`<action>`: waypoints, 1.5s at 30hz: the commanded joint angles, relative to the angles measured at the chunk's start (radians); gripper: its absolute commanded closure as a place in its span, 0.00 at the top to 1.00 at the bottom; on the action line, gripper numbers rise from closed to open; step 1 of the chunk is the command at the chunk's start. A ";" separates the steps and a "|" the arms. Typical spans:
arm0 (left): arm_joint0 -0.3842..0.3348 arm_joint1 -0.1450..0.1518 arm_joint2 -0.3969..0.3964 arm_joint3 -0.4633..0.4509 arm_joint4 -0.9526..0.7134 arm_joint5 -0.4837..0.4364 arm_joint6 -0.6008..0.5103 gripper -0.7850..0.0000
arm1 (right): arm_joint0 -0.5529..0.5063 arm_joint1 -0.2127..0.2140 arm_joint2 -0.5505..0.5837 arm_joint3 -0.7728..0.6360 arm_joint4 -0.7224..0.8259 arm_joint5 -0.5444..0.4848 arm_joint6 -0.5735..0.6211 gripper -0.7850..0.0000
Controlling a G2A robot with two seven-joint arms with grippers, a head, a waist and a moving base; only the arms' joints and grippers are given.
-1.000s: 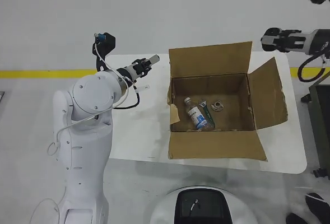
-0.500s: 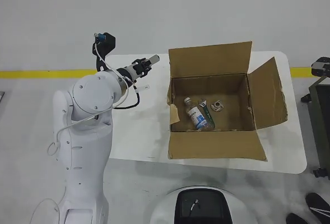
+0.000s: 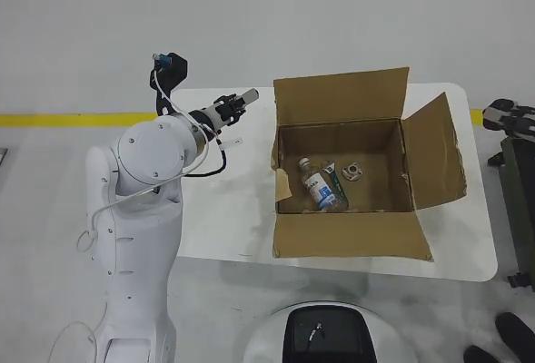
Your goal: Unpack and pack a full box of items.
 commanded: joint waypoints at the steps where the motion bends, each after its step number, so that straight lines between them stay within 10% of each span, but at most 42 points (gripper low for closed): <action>1: 0.000 0.000 0.000 0.000 0.000 0.000 0.000 1.00 | -0.063 -0.009 -0.019 -0.032 -0.002 -0.021 -0.158 0.00; 11: 0.000 0.000 0.000 0.000 0.000 0.000 0.000 1.00 | -0.209 -0.042 -0.190 -0.088 -0.332 -0.046 -0.613 0.00; 25: 0.041 0.004 -0.006 -0.007 -0.004 -0.020 0.033 1.00 | -0.083 -0.063 -0.382 -0.121 -0.296 -0.136 -0.444 0.00; 27: 0.051 0.008 -0.001 -0.017 0.009 -0.044 0.014 0.00 | -0.075 -0.064 -0.385 -0.122 -0.327 -0.112 -0.447 0.00; 45: 0.170 0.024 0.097 0.035 -0.100 -0.378 -0.025 0.00 | 0.068 -0.069 -0.304 0.054 -0.221 0.024 -0.464 0.00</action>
